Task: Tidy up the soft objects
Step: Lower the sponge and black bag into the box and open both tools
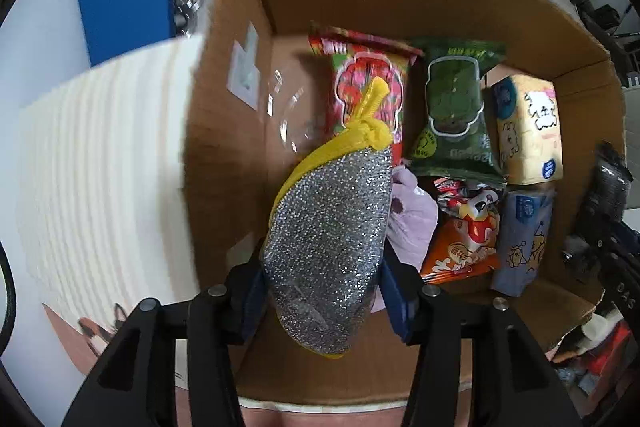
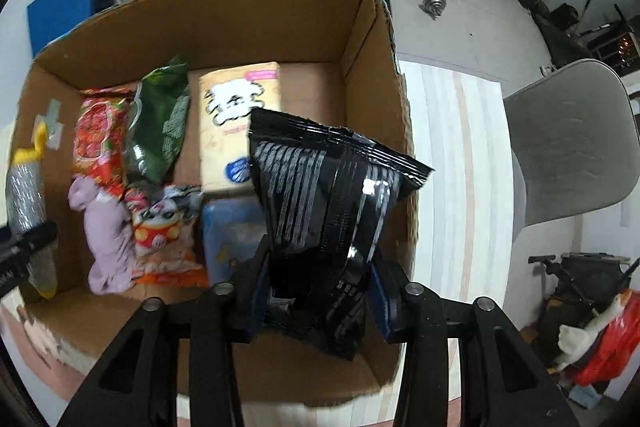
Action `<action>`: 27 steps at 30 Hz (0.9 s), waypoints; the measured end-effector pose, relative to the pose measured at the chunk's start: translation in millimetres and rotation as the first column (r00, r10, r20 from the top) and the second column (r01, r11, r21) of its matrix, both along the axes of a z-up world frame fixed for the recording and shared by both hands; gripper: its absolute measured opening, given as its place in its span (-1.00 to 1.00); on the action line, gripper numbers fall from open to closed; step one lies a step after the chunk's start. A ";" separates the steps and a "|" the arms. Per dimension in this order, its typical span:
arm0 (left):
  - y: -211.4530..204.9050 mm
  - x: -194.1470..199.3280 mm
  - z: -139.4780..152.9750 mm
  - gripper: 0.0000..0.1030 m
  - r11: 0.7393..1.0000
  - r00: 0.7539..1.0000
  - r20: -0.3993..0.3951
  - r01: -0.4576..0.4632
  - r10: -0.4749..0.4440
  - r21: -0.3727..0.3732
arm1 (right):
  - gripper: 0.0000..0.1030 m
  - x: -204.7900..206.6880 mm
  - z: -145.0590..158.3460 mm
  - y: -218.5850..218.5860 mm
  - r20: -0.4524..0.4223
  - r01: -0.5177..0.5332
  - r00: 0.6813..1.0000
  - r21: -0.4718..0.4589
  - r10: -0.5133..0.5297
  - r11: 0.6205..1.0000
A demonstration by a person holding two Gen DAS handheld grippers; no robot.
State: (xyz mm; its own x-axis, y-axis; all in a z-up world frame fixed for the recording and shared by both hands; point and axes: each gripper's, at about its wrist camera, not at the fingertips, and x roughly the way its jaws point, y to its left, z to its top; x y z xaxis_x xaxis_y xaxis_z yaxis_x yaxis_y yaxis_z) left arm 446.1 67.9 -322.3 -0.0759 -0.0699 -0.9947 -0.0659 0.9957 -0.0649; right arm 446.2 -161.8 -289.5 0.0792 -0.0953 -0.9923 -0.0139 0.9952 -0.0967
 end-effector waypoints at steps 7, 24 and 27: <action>4.3 -0.9 4.9 0.25 0.997 0.999 0.027 -0.029 0.031 -0.077 | 0.49 9.2 3.5 -4.0 0.009 0.009 1.000 0.037 -0.009 0.999; -3.3 -30.4 40.1 0.90 0.998 0.984 0.173 -0.028 0.036 -0.049 | 1.00 -28.5 17.9 12.7 0.047 -0.031 0.999 0.121 0.026 0.992; -8.1 -34.1 41.8 0.90 0.999 0.983 0.183 -0.017 0.024 -0.038 | 1.00 -32.8 16.9 14.2 0.042 -0.027 0.999 0.125 0.022 0.992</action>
